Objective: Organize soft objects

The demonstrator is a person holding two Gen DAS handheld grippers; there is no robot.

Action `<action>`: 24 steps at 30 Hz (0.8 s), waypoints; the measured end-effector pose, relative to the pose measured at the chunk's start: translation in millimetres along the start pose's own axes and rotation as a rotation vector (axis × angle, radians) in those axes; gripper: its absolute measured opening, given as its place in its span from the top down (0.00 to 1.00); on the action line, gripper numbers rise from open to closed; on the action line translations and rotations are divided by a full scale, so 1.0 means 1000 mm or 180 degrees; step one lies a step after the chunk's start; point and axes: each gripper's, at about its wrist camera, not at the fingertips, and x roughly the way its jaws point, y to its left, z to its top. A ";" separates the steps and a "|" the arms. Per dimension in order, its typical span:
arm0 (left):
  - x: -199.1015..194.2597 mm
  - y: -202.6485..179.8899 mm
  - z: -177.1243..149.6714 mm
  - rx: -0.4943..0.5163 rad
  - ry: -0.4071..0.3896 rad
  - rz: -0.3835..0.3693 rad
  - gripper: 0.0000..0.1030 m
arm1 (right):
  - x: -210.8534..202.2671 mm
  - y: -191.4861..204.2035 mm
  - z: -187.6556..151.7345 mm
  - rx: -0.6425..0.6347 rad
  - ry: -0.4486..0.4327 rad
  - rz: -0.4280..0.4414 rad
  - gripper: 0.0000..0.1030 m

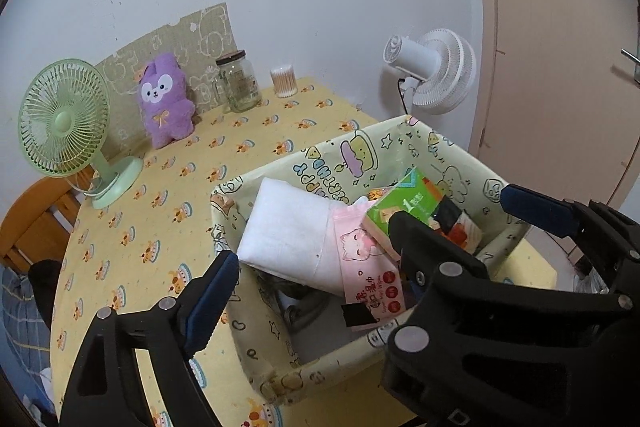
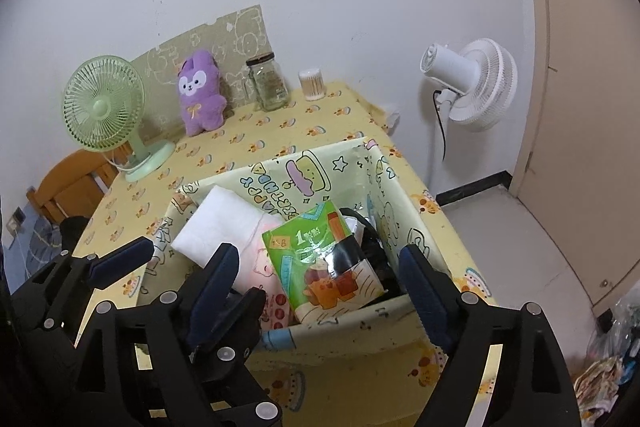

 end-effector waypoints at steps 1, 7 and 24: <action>-0.003 0.000 0.000 0.0000 -0.0017 -0.0001 0.13 | -0.003 0.001 0.000 -0.0009 -0.0021 -0.0010 0.17; -0.023 0.004 -0.002 -0.0028 -0.0156 0.0023 0.11 | -0.023 0.010 0.000 -0.0051 -0.0171 -0.0060 0.12; -0.083 0.049 -0.007 -0.0314 -0.0578 0.0219 0.02 | -0.072 0.063 0.010 -0.0295 -0.0555 -0.0072 0.02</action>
